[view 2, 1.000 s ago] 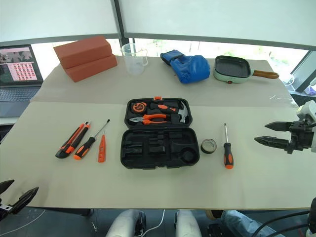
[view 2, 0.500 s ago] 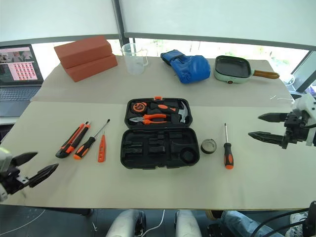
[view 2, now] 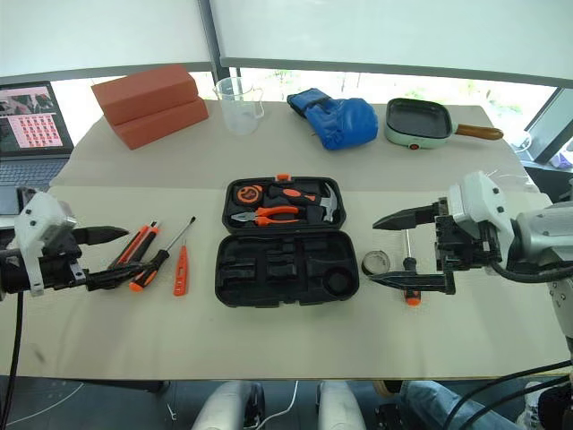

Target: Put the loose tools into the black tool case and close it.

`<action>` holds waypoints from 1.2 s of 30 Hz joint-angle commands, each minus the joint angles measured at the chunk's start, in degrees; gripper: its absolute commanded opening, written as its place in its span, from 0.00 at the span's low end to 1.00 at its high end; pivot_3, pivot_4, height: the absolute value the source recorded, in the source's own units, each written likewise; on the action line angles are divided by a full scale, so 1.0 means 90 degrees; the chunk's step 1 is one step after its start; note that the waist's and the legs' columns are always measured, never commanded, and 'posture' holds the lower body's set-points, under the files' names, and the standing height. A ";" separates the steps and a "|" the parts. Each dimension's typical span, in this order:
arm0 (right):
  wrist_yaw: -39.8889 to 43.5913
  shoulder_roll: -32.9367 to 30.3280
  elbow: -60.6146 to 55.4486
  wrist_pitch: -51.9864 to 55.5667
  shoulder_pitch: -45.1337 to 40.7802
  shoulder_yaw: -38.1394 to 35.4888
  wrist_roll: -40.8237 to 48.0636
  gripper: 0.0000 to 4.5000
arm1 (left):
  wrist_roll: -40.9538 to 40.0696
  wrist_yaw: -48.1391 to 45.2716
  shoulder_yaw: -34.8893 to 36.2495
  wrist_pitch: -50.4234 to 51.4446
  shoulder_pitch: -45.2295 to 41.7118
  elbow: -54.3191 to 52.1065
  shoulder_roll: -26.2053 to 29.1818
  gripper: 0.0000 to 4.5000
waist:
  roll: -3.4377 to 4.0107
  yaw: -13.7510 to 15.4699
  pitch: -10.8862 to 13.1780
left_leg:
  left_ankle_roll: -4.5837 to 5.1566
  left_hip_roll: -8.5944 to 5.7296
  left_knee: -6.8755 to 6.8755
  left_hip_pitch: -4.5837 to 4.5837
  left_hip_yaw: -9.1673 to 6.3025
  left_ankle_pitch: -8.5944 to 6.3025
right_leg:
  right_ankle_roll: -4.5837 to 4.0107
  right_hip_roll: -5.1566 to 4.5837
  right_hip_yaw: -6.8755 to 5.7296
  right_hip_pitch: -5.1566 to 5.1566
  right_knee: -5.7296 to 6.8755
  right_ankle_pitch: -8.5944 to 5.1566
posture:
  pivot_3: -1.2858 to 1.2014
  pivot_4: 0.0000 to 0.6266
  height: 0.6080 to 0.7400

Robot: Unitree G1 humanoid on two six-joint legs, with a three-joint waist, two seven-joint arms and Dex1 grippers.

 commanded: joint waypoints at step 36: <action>-0.1015 0.0247 -0.0925 0.0418 -0.0155 -0.0176 0.0765 1.00 | 0.0876 0.0847 -0.1745 0.0843 -0.1805 0.0880 -0.0867 0.21 | -0.0020 0.0152 0.0011 | 0.0001 -0.0013 0.0012 -0.0018 -0.0016 0.0001 | 0.0003 0.0000 -0.0009 -0.0002 0.0003 0.0004 | 0.52 0.24 0.99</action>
